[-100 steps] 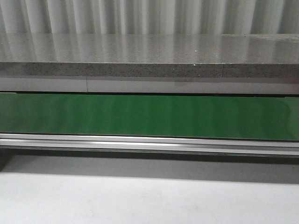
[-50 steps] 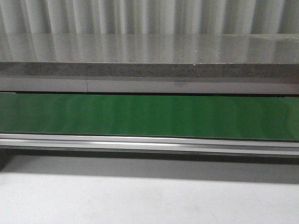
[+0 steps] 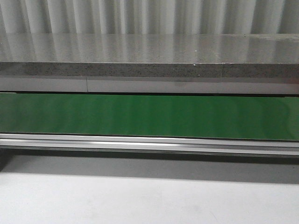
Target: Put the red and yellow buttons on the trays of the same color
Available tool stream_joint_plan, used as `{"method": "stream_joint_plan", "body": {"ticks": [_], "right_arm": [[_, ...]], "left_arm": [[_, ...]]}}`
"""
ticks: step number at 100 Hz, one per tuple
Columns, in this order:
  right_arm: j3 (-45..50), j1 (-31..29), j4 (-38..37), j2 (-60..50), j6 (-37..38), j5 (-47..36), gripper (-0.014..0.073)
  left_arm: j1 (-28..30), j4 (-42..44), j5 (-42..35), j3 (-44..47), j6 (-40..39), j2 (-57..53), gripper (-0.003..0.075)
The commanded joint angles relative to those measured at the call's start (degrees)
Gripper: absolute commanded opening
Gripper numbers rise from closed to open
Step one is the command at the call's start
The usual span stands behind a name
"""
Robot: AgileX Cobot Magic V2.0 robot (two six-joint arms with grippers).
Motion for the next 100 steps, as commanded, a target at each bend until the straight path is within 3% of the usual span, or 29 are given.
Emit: {"method": "stream_joint_plan", "body": {"ticks": [1, 21, 52, 100], "right_arm": [[-1.4, 0.0, 0.3, 0.5, -0.4, -3.9, -0.0065], [-1.4, 0.0, 0.3, 0.5, -0.4, -3.9, -0.0065], [-1.4, 0.0, 0.3, 0.5, -0.4, -3.9, -0.0065], [-1.4, 0.0, 0.3, 0.5, -0.4, -3.9, -0.0065]], "left_arm": [[0.0, -0.3, -0.4, -1.7, -0.7, -2.7, 0.049], [0.0, -0.1, -1.1, -1.7, -0.7, -2.7, 0.0422], [0.0, -0.1, -0.9, -1.7, -0.7, -2.7, 0.0206], [-0.2, 0.8, 0.3, -1.9, 9.1, -14.0, 0.0196]]}}
